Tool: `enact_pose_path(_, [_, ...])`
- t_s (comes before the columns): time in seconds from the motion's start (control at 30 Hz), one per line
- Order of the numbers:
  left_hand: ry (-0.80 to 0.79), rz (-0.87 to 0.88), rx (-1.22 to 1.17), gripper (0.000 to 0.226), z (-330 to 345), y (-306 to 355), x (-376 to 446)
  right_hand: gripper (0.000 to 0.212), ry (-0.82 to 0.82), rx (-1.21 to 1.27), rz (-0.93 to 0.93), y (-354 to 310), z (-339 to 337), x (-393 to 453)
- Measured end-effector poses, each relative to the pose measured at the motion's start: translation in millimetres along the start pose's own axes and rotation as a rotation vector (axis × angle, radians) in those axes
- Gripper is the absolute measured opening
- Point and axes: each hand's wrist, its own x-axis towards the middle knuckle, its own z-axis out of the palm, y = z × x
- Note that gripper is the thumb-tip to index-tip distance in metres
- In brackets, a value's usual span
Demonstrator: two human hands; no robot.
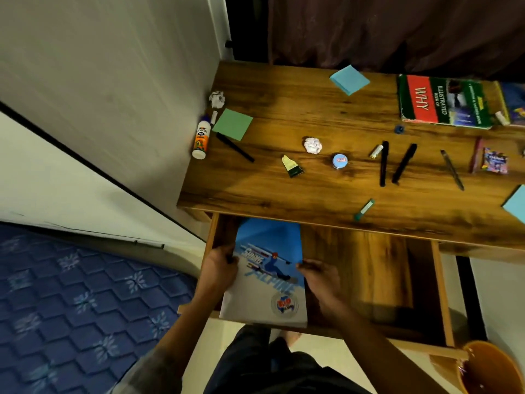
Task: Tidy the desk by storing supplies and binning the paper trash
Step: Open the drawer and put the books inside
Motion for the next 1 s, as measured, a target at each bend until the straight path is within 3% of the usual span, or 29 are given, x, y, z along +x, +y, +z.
enact_pose_path(0.27, [-0.045,-0.008,0.079,0.053,30.6,-27.8,31.7,0.035,-0.012,-0.142,0.073,4.7,25.5,43.7])
enact_pose_path(0.4, [-0.111,0.107,0.386,0.081,50.0,-42.3,28.6,0.040,-0.053,-0.157,0.055,15.7,40.5,48.3])
enact_pose_path(0.5, [-0.174,0.137,0.487,0.088,62.6,-42.9,21.0,0.044,-0.013,-0.166,0.040,16.5,48.4,49.1])
enact_pose_path(0.63, [-0.229,0.158,0.402,0.089,74.5,-50.1,24.6,0.040,0.067,-0.190,-0.008,6.4,56.5,48.8])
enact_pose_path(0.73, [-0.245,0.162,0.307,0.102,74.6,-47.0,30.1,0.038,0.046,-0.257,-0.043,-3.5,61.3,51.3])
enact_pose_path(1.0, [-0.237,0.105,0.440,0.113,79.5,-47.4,38.9,0.038,0.042,-0.453,-0.141,-14.3,69.6,62.0])
